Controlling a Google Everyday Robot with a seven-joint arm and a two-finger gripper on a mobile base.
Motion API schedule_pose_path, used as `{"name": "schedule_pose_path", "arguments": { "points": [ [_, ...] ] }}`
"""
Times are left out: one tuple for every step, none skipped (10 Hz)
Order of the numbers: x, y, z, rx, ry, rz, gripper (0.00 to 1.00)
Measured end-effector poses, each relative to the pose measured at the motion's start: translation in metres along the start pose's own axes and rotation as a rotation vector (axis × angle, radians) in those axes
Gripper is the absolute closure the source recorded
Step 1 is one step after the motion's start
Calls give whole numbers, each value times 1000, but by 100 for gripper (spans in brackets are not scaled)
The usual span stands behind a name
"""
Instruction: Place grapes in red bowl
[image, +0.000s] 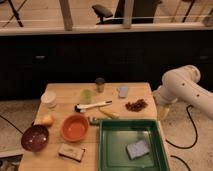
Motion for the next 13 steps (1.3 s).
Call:
{"name": "schedule_pose_path", "arguments": {
  "points": [
    [-1,-1,2,4,-5,-7,20],
    [-3,-3,4,7,-9,-15,20],
    [-6,-6,7,9,-15,-23,20],
    [-4,-9,10,13,-17,-29,20],
    [-4,-15,14,16,-22,-36,20],
    [-6,-23,19,19,-30,-47,20],
    [-7,-25,22,22,-38,-52,20],
    [-3,-24,24,24,-36,-55,20],
    [-5,-26,25,25,-41,-60,20],
    [-6,-31,28,27,-47,-74,20],
    [-7,-36,31,29,-55,-79,20],
    [-7,-38,33,28,-60,-81,20],
    [-8,-43,37,29,-66,-88,20]
  ]
}}
